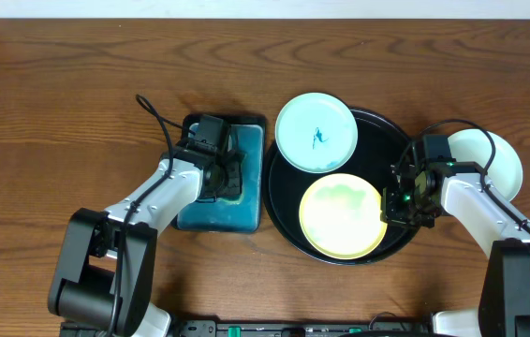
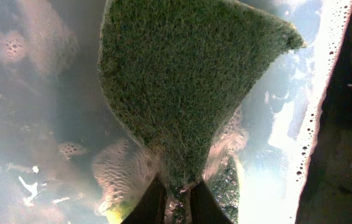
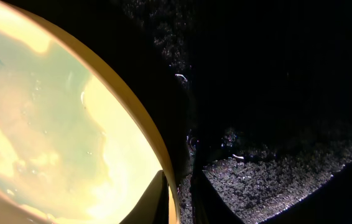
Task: Clean dirty plates on tray and stack at the side
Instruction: 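Dip and rub the sponge in the soapy water with the left gripper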
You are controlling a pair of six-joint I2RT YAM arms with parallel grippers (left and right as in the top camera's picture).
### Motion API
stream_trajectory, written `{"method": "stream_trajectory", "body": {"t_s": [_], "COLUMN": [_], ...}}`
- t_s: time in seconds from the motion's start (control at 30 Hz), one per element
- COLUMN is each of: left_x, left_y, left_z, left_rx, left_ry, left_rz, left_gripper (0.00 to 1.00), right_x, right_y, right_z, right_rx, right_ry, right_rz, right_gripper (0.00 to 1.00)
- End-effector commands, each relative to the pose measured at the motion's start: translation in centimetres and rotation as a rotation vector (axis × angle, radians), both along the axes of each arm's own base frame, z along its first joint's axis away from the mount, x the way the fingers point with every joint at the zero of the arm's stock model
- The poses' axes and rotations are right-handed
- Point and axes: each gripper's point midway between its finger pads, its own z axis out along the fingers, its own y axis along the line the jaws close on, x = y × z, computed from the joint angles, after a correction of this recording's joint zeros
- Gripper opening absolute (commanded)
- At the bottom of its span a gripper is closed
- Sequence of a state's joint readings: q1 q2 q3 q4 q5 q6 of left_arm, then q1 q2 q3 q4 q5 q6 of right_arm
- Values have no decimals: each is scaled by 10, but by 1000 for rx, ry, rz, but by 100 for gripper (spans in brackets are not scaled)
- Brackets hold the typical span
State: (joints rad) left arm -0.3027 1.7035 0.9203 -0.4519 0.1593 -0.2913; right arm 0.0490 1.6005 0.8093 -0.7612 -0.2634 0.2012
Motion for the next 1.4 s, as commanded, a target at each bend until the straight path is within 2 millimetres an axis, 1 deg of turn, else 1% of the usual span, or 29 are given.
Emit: {"method": "stream_trajectory", "body": {"t_s": [0.0,0.1,0.2,0.23,0.27,0.3,0.33,0.4,0.57,0.67,0.77,0.9,0.93,0.97,1.03,1.07,1.17,1.3,1.33,1.37], "left_x": [-24,-16,-5,-1,3,6,9,14,30,41,46,44,42,41,40,41,48,56,59,60], "left_y": [14,12,8,7,6,5,6,7,3,2,10,11,11,11,11,11,9,7,6,5], "left_z": [-20,-6,17,23,29,35,37,39,41,37,26,2,-6,-10,-13,-12,-2,24,35,43], "left_rx": [57,48,32,25,17,11,14,22,9,13,61,80,86,89,90,88,77,54,44,36], "left_ry": [88,60,8,-12,-38,-62,-80,-104,-162,-194,-194,-145,-125,-112,-104,-111,-146,-215,-246,-265], "left_rz": [11,13,13,13,14,14,17,22,25,31,47,44,43,42,41,41,44,47,49,50], "left_gripper": [7,7,7,11,30,42,44,45,45,45,45,44,39,31,9,8,7,7,8,17], "right_x": [-1,-2,-2,-2,-2,-2,-2,-2,-1,-1,-1,-2,-2,-2,-2,-2,-3,-3,-3,-3], "right_y": [2,2,2,2,2,2,2,2,2,2,2,2,2,2,2,2,2,2,2,2], "right_z": [0,0,0,0,0,0,0,0,0,0,0,0,0,0,0,0,0,0,0,0], "right_rx": [-4,-4,-4,-4,-4,-4,-4,-4,-4,-4,-4,-4,-4,-4,-4,-4,-5,-5,-5,-5], "right_ry": [0,3,3,3,3,2,2,1,0,-1,0,2,2,3,3,4,6,6,6,6], "right_rz": [11,11,10,10,10,10,10,10,10,10,10,10,10,10,10,10,10,10,10,10], "right_gripper": [12,12,12,12,12,12,12,12,12,12,11,12,12,12,11,11,11,11,11,12]}}
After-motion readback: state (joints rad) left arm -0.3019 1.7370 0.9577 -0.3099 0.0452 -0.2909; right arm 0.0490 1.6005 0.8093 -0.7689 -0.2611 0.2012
